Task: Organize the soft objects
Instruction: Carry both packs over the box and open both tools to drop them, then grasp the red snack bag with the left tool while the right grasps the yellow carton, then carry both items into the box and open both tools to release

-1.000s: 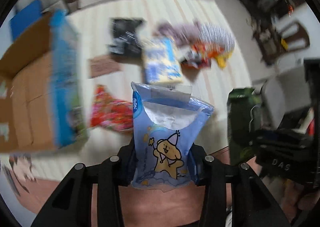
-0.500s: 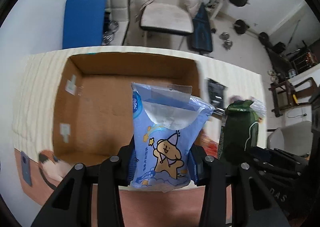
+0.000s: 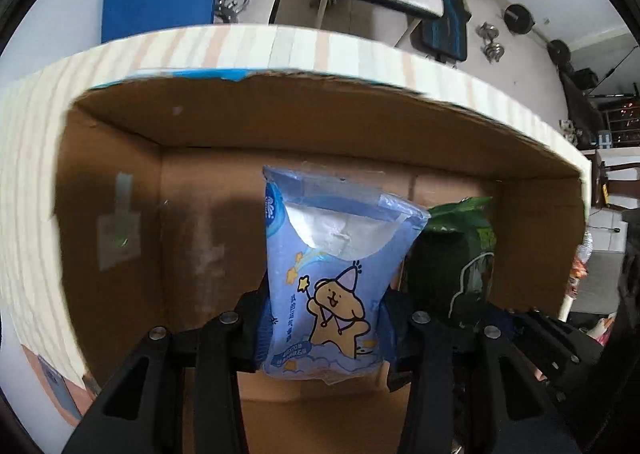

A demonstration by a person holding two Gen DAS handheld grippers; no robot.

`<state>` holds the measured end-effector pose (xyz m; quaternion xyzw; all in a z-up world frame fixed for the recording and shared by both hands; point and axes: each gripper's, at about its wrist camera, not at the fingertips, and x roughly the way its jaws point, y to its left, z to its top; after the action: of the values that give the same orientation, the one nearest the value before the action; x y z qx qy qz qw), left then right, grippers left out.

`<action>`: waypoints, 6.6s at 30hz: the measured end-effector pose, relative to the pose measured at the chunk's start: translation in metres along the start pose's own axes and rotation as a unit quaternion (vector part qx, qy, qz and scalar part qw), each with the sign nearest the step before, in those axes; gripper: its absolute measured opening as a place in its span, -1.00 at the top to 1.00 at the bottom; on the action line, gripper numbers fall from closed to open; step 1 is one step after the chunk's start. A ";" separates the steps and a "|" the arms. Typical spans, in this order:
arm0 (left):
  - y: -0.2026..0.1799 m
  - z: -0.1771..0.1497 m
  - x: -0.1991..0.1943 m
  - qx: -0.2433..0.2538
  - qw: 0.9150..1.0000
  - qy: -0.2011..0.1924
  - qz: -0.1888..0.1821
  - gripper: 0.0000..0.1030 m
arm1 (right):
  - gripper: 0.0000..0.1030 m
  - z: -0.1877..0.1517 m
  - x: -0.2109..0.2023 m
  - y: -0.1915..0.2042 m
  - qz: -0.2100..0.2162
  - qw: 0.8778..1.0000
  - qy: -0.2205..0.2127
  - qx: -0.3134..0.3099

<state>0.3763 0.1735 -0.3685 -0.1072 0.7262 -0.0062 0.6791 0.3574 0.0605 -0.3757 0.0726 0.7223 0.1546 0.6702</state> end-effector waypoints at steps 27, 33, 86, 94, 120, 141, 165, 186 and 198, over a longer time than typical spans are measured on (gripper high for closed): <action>0.033 -0.062 -0.049 0.009 0.998 -0.048 0.034 -0.78 | -1.00 -0.025 -0.019 0.008 -0.072 0.997 -0.018 -0.018; 0.034 -0.106 -0.082 0.008 0.995 -0.085 0.055 -0.78 | -1.00 -0.054 -0.035 0.010 -0.078 0.996 -0.034 -0.014; -0.240 -0.182 0.089 -0.248 0.968 0.027 -0.040 -0.78 | -0.30 -0.127 -0.062 -0.357 -0.074 0.995 0.059 0.033; -0.237 -0.170 0.106 -0.300 0.954 0.006 0.013 -0.78 | -0.41 -0.123 -0.088 -0.380 -0.051 0.997 0.042 0.042; -0.223 -0.283 0.136 -0.034 0.997 0.064 0.022 0.00 | -0.31 -0.186 -0.058 -0.365 -0.105 0.990 0.097 0.007; -0.209 -0.294 -0.024 0.059 0.993 -0.103 -0.018 0.18 | -0.28 -0.217 -0.131 -0.314 -0.050 0.997 -0.003 0.052; 0.061 -0.048 -0.034 -0.039 0.980 -0.060 0.185 0.18 | -0.28 -0.032 -0.073 -0.017 -0.124 0.990 -0.045 -0.042; 0.054 -0.014 0.011 -0.008 0.984 0.005 0.176 0.14 | -0.30 0.013 0.000 -0.030 -0.131 0.991 0.000 -0.041; 0.042 -0.038 -0.050 -0.029 0.992 -0.038 0.115 -0.78 | -0.92 0.003 -0.028 -0.023 -0.108 0.993 -0.020 -0.047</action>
<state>0.3354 0.2178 -0.3225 -0.0426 0.7069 0.0971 0.6993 0.3657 0.0302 -0.3565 -0.0344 0.7046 0.1134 0.6997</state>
